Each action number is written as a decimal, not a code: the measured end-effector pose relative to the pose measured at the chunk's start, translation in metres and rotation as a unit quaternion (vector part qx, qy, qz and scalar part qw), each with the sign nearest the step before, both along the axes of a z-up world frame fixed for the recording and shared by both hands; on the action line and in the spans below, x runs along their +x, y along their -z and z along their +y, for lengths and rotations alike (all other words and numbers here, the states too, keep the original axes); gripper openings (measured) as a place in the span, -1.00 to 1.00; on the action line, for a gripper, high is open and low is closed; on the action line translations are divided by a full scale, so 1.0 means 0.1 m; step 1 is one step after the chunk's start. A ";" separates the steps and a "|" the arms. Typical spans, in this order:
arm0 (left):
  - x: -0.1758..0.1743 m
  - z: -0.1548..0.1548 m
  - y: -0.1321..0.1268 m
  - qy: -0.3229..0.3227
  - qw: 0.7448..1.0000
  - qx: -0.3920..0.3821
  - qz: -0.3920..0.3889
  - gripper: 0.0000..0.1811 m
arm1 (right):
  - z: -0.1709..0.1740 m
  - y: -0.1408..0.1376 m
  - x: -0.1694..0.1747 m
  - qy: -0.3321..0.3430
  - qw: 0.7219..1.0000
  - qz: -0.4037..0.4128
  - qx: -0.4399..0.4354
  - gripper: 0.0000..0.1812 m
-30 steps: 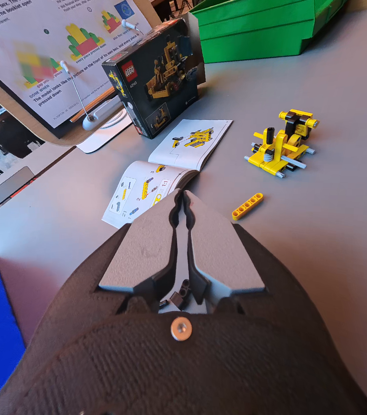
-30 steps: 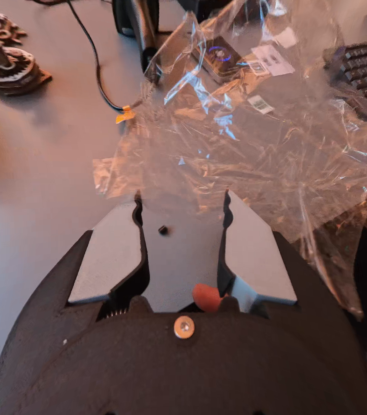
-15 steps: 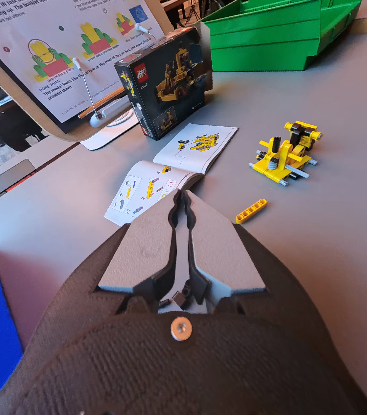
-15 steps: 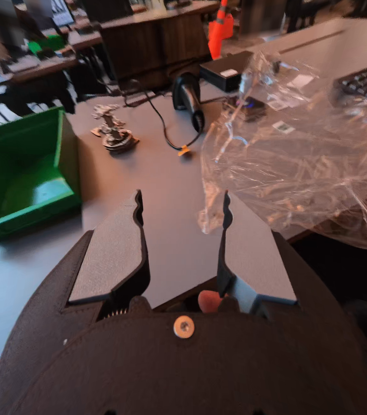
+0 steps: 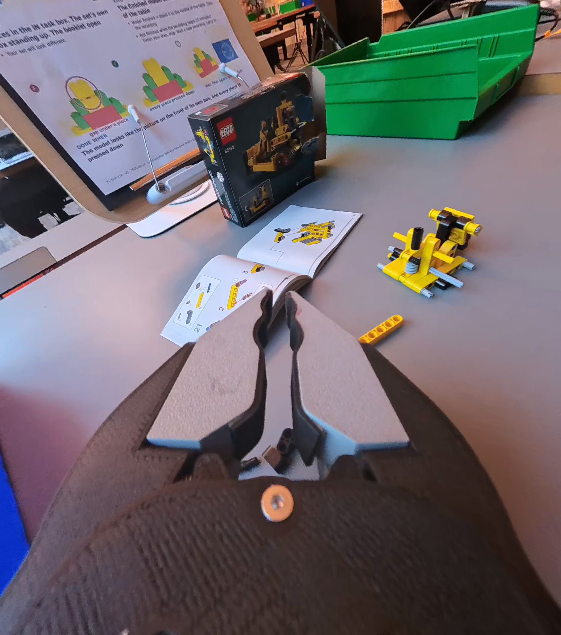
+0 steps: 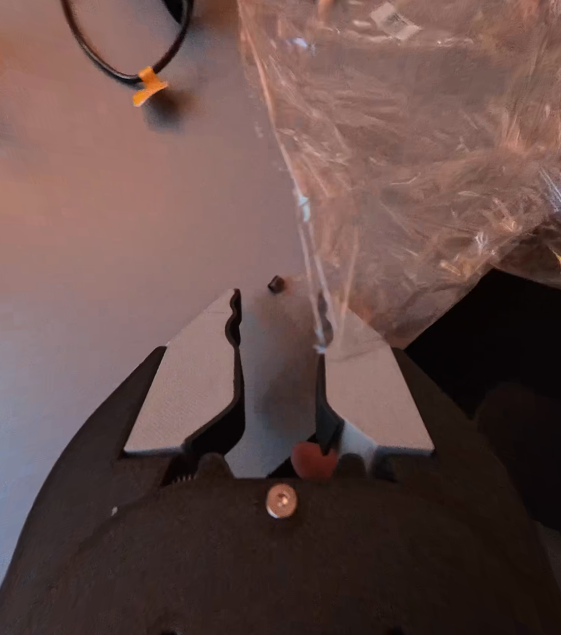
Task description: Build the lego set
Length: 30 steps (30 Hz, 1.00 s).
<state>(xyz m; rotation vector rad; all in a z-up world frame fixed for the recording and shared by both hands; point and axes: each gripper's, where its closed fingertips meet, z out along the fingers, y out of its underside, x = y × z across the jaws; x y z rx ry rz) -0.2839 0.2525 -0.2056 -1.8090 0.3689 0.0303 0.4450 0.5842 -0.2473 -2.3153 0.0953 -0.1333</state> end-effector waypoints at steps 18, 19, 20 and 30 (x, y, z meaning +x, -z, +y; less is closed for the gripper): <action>-0.05 -0.08 -0.15 0.015 0.996 0.028 -0.078 -0.92 | 0.16 0.07 0.18 0.014 0.999 0.018 -0.041 -0.69; -0.05 -0.09 -0.15 0.015 0.996 0.030 -0.078 -0.92 | 0.16 0.09 0.16 0.011 0.999 0.017 -0.039 -0.72; -0.04 -0.09 -0.15 0.016 0.996 0.029 -0.078 -0.92 | 0.17 0.09 0.17 0.013 0.999 0.011 -0.037 -0.88; -0.03 -0.11 -0.16 0.016 0.996 0.034 -0.080 -0.92 | -0.20 -0.14 -0.94 -0.169 0.983 0.075 -0.013 -0.96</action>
